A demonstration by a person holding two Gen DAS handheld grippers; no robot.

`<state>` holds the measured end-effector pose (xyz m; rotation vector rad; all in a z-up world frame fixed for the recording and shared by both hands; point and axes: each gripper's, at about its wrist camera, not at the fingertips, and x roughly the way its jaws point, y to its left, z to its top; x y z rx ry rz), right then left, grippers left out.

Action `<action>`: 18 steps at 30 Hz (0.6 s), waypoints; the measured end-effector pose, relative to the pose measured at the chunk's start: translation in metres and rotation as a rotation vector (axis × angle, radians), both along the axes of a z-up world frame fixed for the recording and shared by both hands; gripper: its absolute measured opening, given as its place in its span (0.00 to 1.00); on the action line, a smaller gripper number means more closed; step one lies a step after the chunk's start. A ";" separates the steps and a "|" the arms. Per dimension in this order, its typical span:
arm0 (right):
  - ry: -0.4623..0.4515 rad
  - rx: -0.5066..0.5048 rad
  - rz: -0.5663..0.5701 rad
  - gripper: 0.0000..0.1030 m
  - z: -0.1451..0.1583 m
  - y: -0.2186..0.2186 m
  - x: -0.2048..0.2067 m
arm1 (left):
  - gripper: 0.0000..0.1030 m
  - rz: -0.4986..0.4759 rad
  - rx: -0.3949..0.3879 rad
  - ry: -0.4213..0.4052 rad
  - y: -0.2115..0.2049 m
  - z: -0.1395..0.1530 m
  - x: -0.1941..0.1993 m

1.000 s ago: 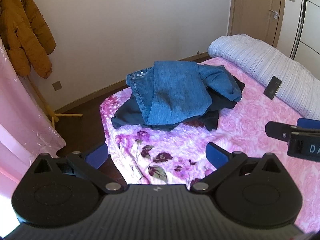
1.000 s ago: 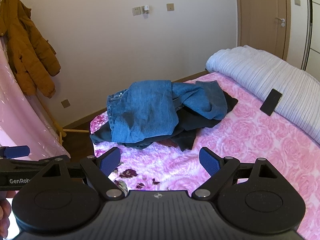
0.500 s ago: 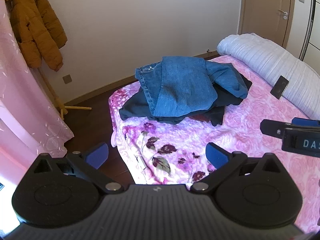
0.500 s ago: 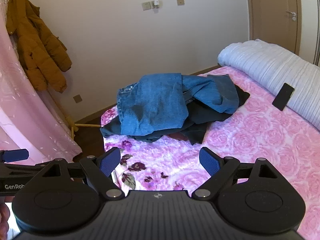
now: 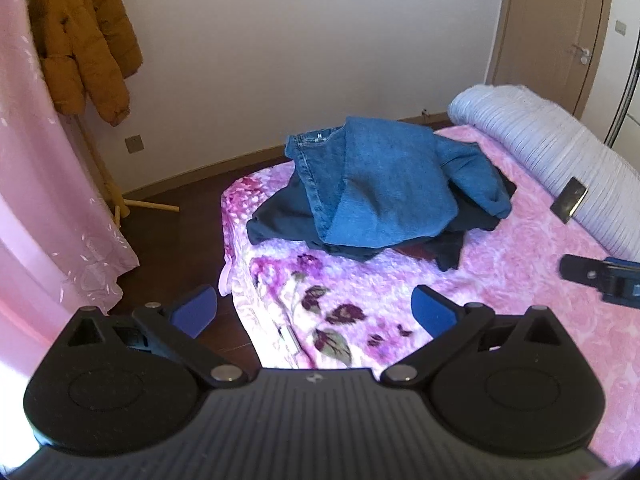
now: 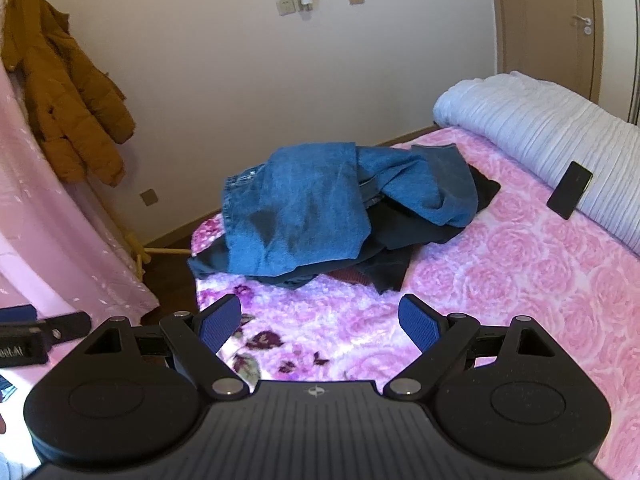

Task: Fold clothes
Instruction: 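Move both grippers toward the pile of blue jeans on the bed, then grasp the blue jeans waistband with both grippers and lift it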

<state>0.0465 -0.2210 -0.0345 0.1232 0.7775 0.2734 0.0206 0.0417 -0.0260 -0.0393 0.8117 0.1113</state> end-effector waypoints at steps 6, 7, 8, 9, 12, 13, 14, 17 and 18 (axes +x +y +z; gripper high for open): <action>0.008 -0.056 -0.016 0.85 -0.015 0.012 0.056 | 0.99 -0.062 0.002 0.004 0.030 -0.038 0.103; 0.006 -0.068 -0.015 0.85 -0.018 0.016 0.067 | 0.99 -0.075 -0.018 0.009 0.035 -0.046 0.127; 0.004 -0.078 -0.013 0.85 -0.022 0.022 0.083 | 0.99 -0.086 -0.040 0.020 0.041 -0.054 0.150; 0.008 -0.090 -0.014 0.85 -0.025 0.028 0.102 | 0.99 -0.095 -0.064 0.035 0.046 -0.062 0.174; 0.012 -0.111 0.002 0.85 -0.038 0.048 0.156 | 0.99 -0.132 -0.117 0.067 0.062 -0.089 0.245; 0.008 -0.122 0.018 0.85 -0.043 0.056 0.177 | 0.99 -0.139 -0.135 0.081 0.069 -0.098 0.267; 0.011 -0.142 0.031 0.85 -0.048 0.063 0.199 | 0.99 -0.146 -0.156 0.093 0.076 -0.107 0.290; 0.007 -0.197 0.066 0.85 -0.063 0.081 0.264 | 0.99 -0.168 -0.242 0.126 0.094 -0.139 0.348; 0.003 -0.215 0.078 0.85 -0.068 0.086 0.285 | 0.99 -0.180 -0.265 0.145 0.098 -0.151 0.367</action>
